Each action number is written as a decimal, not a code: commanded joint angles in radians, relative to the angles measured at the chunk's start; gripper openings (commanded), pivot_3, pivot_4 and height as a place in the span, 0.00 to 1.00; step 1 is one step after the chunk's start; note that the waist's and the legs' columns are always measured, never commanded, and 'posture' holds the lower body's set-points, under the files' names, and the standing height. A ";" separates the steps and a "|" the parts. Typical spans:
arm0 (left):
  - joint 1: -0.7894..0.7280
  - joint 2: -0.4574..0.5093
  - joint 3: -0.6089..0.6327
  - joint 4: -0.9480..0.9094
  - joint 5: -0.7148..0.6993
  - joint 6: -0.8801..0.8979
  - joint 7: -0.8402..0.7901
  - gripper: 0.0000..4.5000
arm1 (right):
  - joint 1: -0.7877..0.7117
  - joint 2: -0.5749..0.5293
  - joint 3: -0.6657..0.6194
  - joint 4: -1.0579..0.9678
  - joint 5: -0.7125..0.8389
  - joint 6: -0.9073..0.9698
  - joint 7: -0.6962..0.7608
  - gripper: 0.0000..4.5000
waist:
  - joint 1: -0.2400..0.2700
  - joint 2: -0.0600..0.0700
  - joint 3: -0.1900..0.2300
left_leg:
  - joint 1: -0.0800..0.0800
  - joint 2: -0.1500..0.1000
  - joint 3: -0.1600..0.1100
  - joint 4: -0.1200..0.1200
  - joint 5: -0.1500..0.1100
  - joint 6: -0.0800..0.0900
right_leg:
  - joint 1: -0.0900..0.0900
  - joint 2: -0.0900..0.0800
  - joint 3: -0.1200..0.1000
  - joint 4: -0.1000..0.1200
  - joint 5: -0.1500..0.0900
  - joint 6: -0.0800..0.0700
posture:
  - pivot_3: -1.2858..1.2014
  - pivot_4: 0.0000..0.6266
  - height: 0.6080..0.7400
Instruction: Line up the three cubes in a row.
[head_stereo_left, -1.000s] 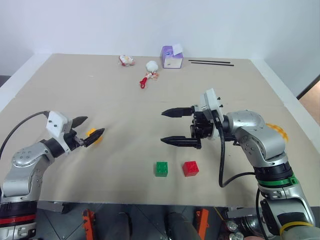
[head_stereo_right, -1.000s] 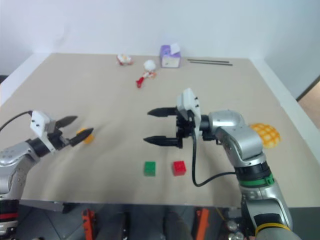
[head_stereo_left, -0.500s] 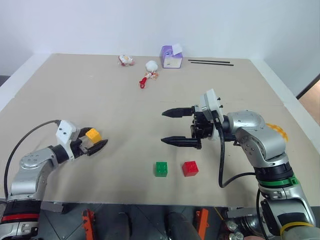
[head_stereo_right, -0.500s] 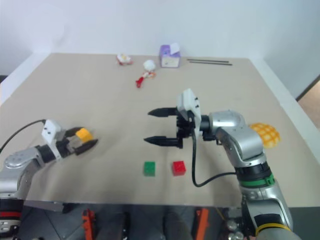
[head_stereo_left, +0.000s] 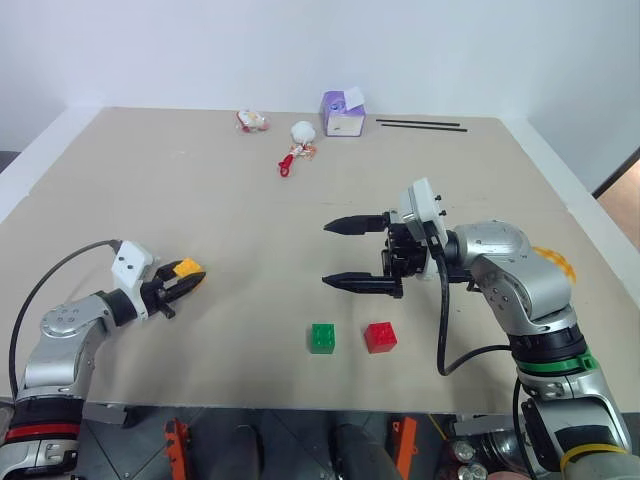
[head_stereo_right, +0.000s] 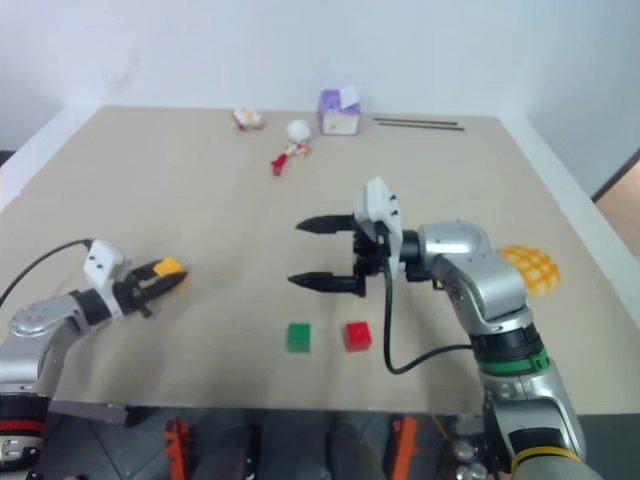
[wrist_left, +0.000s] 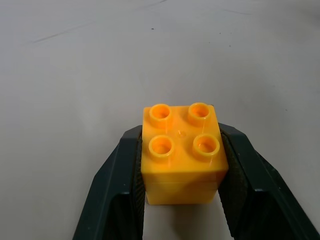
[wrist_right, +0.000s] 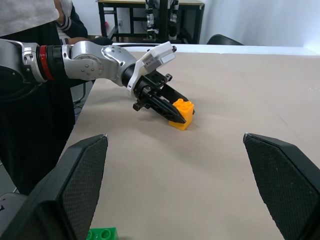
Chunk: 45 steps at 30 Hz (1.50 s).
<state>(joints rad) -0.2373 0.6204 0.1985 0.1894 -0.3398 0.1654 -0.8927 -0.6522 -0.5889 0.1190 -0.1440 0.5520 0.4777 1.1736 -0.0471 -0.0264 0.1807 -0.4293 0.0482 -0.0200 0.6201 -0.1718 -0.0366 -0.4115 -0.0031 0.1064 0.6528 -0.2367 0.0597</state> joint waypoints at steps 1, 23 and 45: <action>-0.016 -0.006 -0.012 -0.055 -0.026 -0.044 -0.047 0.30 | 0.004 -0.024 -0.053 -0.037 0.030 0.003 0.009 1.00 | 0.000 0.000 0.000 | 0.000 0.000 0.000 0.000 0.000 0.000 | 0.000 0.000 0.000 0.000 0.000 0.000 | 0.52 0.24 1.00; 0.012 0.004 -0.351 -0.252 -0.003 -0.105 -0.403 0.30 | 0.281 -0.242 -0.173 -0.295 0.076 0.101 -0.059 1.00 | 0.000 0.000 0.000 | -0.001 0.000 0.001 0.003 -0.001 -0.001 | -0.001 0.000 0.002 0.000 0.000 0.000 | 0.52 0.24 1.00; 0.034 0.076 -0.302 -0.189 -0.034 -0.113 -0.438 0.30 | 0.299 -0.254 -0.183 -0.324 0.122 0.120 -0.072 1.00 | -0.001 0.000 0.000 | 0.000 0.000 0.001 0.002 -0.001 -0.001 | -0.001 0.000 0.001 0.001 0.000 0.000 | 0.52 0.24 1.00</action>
<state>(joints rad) -0.2095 0.6772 -0.1346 -0.0104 -0.3743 0.0465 -1.3241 -0.3504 -0.8337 -0.0353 -0.4386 0.6538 0.6071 1.0961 -0.0481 -0.0265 0.1806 -0.4296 0.0487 -0.0188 0.6222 -0.1724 -0.0374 -0.4125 -0.0031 0.1078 0.6534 -0.2369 0.0596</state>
